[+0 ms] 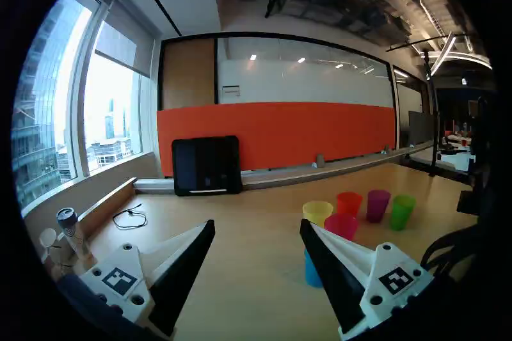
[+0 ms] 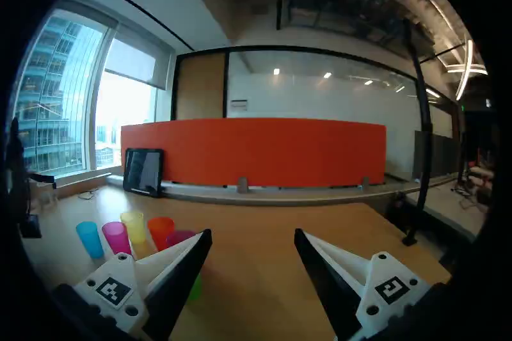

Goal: Pour water

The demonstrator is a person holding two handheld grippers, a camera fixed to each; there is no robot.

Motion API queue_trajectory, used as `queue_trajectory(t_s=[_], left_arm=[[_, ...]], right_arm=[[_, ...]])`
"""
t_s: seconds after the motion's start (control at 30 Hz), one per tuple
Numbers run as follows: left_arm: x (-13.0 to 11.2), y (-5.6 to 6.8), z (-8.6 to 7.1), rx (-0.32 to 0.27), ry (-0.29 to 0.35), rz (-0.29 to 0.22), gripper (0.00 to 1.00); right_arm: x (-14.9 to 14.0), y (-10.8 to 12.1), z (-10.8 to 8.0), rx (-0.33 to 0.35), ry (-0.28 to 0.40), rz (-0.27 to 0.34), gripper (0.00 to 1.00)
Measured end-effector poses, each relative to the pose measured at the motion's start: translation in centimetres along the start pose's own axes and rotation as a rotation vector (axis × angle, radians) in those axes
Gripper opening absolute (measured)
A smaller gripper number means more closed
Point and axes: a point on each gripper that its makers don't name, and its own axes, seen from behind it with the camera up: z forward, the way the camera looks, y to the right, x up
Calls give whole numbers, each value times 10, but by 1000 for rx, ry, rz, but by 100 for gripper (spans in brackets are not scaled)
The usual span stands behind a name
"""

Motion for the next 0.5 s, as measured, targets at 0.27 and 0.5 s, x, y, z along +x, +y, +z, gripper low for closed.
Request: queue_trajectory(t_s=[0.27,0.5], left_arm=[[14,-2,-2,53,78,-29,99],[18,-5,-1,102,118,-29,99]], right_arm=[[19,18,-5,-122,103,7,99],[32,24,-13,-178,171,21,100]])
